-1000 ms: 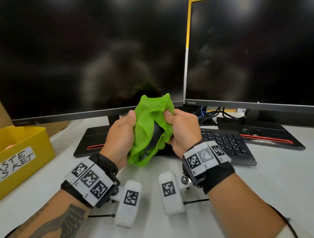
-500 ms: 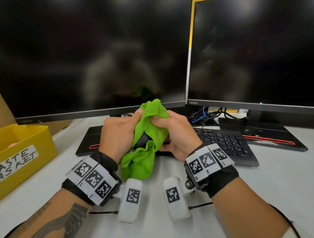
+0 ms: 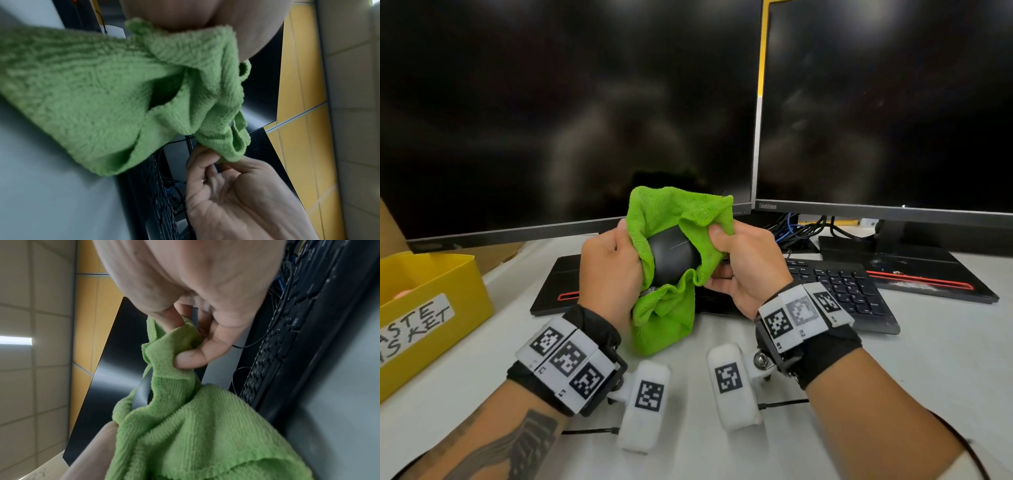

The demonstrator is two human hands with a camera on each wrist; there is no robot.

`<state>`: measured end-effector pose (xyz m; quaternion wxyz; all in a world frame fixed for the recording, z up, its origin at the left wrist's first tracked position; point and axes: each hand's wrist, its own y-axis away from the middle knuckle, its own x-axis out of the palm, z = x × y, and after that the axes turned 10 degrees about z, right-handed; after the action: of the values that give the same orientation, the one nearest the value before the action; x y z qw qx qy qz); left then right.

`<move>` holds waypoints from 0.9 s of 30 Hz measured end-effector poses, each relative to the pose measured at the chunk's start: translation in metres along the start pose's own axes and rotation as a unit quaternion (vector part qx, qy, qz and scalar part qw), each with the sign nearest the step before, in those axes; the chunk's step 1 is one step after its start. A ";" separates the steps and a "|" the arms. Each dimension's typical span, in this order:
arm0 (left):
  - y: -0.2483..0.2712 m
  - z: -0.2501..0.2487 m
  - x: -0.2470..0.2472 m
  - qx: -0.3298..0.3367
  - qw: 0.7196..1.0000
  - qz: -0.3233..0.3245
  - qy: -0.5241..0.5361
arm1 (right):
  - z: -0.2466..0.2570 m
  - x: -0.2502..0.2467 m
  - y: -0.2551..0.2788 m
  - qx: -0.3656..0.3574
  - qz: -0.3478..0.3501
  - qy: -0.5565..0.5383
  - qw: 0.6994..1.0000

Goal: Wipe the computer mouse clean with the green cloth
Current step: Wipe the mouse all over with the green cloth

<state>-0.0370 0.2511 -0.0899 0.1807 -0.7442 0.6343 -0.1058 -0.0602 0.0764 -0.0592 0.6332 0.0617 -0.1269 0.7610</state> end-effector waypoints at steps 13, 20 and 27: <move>0.021 -0.041 0.012 0.004 0.989 0.125 -0.076 | -0.004 -0.002 0.004 -0.023 0.087 0.026 0.996; 0.020 -0.036 0.008 0.094 0.959 0.146 -0.223 | -0.004 0.000 0.004 -0.027 0.061 0.033 0.997; 0.033 -0.039 0.022 -0.052 0.980 0.177 0.074 | 0.001 -0.002 0.003 -0.037 0.001 -0.006 0.999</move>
<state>-0.0777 0.2202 -0.0693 0.1100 -0.6187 0.7723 -0.0934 -0.0625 0.0736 -0.0592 0.6338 0.0426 -0.1585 0.7559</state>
